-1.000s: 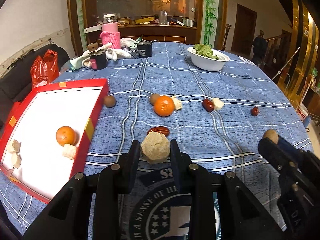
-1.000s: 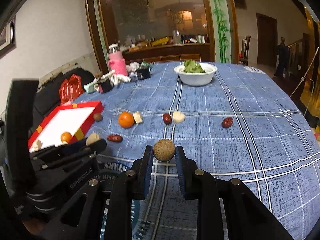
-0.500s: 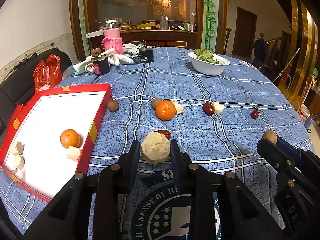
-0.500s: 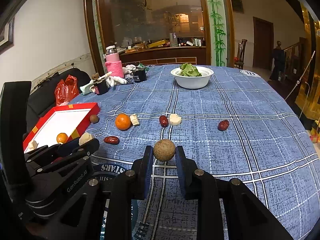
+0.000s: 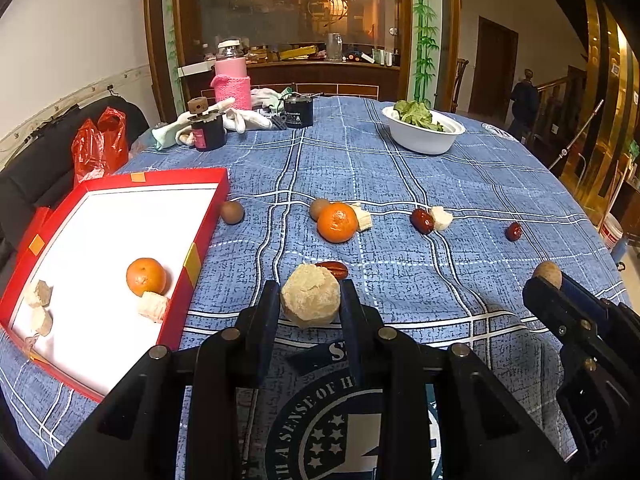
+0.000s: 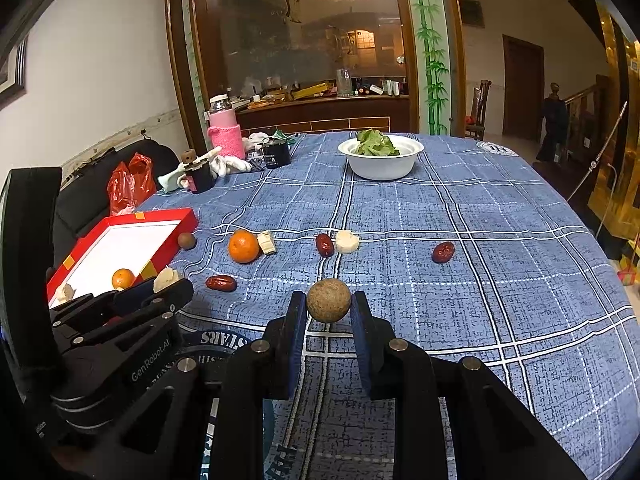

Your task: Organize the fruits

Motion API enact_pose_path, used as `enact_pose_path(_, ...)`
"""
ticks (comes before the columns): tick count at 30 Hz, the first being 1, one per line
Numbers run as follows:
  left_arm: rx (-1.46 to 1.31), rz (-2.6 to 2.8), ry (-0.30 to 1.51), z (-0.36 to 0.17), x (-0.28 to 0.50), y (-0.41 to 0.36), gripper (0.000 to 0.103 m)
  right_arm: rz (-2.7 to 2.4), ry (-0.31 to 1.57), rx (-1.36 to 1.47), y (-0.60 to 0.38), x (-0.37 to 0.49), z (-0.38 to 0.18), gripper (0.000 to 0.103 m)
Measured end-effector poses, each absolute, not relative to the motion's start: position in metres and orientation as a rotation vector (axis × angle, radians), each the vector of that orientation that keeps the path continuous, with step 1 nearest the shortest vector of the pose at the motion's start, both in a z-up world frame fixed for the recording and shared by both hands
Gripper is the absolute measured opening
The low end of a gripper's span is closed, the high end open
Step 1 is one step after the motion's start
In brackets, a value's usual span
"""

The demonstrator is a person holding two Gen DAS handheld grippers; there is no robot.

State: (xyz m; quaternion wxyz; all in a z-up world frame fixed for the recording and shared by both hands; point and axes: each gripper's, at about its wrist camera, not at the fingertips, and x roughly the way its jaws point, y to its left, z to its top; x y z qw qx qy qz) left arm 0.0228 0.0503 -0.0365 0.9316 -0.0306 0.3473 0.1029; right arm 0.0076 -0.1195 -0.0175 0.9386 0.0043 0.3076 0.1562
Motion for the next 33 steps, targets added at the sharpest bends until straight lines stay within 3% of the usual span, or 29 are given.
enact_pose_path(33, -0.076, 0.287, 0.639, -0.029, 0.011, 0.054, 0.027, 0.346, 0.61, 0.16, -0.145, 0.009, -0.018, 0.023)
